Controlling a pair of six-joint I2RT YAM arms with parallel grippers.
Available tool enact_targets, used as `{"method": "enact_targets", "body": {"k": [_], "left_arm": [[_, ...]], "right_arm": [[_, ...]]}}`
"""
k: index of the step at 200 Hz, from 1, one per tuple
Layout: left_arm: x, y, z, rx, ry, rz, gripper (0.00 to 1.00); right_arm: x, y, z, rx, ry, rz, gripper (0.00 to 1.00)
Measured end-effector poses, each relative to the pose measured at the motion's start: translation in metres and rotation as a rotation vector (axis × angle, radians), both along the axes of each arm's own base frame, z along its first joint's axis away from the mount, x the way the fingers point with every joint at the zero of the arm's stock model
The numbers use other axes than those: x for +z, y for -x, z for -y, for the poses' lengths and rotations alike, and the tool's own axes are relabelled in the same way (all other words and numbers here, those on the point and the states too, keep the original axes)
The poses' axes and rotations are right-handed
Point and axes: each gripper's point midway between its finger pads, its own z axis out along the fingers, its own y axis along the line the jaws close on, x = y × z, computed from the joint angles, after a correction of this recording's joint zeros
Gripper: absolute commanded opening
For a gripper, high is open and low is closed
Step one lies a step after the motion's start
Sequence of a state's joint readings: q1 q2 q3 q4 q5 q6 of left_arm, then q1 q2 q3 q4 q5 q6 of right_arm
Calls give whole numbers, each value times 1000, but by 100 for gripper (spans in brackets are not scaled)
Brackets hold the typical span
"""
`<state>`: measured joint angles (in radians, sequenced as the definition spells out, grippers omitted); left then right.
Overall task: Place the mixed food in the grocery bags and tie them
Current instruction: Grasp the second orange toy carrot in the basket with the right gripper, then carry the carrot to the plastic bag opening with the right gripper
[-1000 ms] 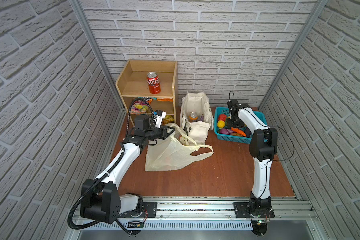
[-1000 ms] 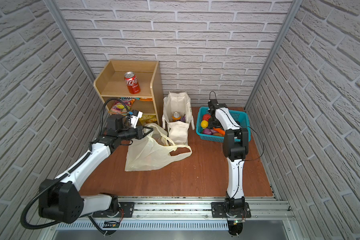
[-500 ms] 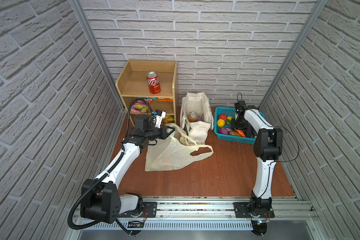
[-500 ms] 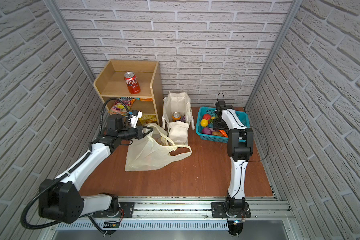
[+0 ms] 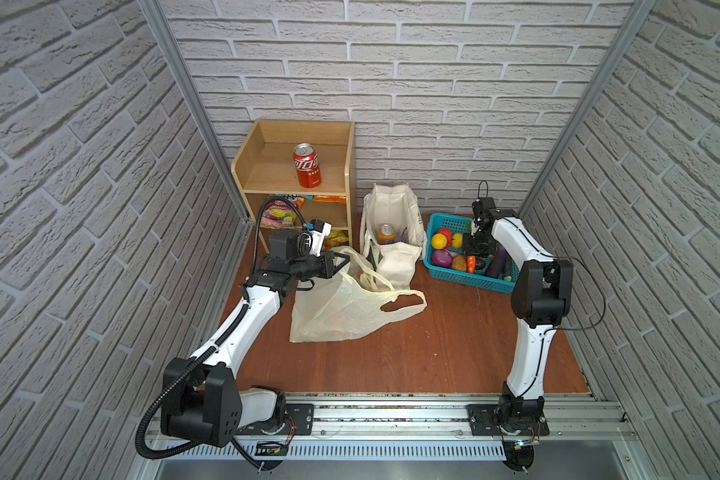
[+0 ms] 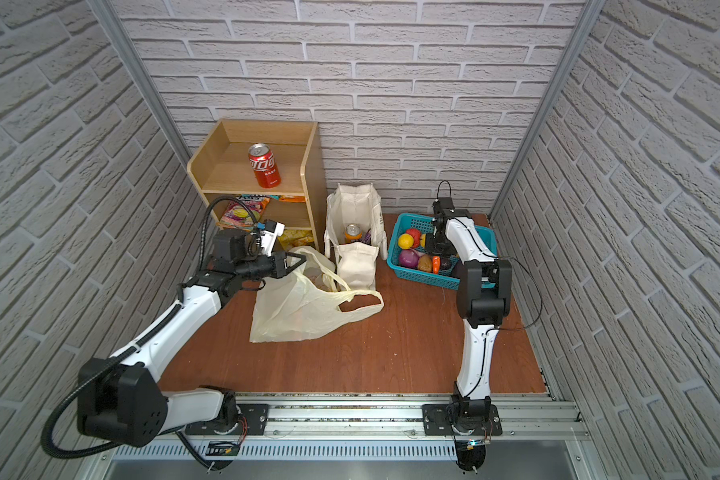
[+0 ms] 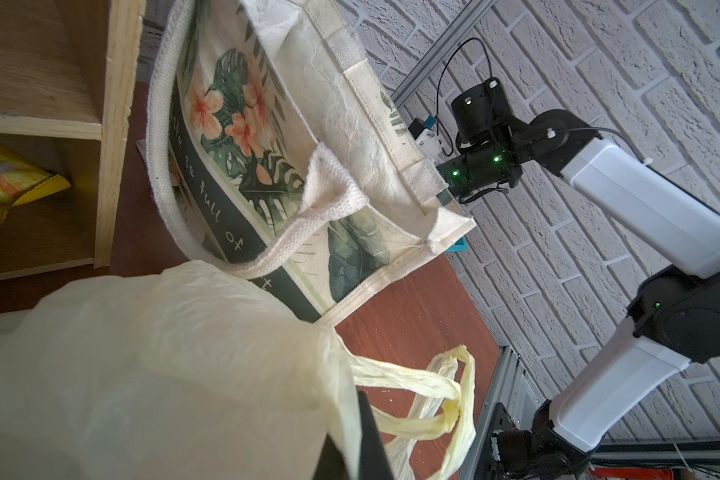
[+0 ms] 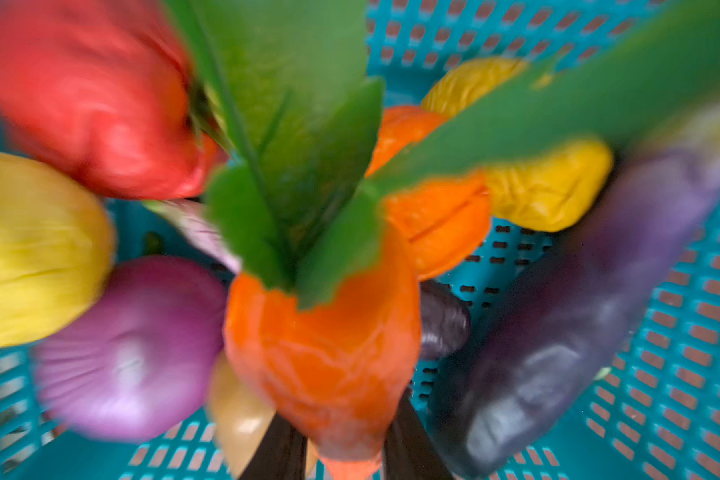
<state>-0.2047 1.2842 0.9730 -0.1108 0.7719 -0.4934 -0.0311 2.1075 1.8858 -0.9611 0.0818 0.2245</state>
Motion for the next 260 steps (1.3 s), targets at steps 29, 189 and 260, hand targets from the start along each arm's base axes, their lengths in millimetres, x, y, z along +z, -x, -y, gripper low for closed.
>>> {"method": "enact_targets", "body": {"k": [29,189,260], "left_arm": [[0,0,0,2,3,-3,0],[-16,25,-7,-49,-112,-44,0],[-22,30,-7,-76,-127,-56,0]], "right_arm": [[42,-3,-1,-8,-4,108,19],[187,144,-252,550,-519,571,21],[178,178,-345,726,-576,669,20]]}}
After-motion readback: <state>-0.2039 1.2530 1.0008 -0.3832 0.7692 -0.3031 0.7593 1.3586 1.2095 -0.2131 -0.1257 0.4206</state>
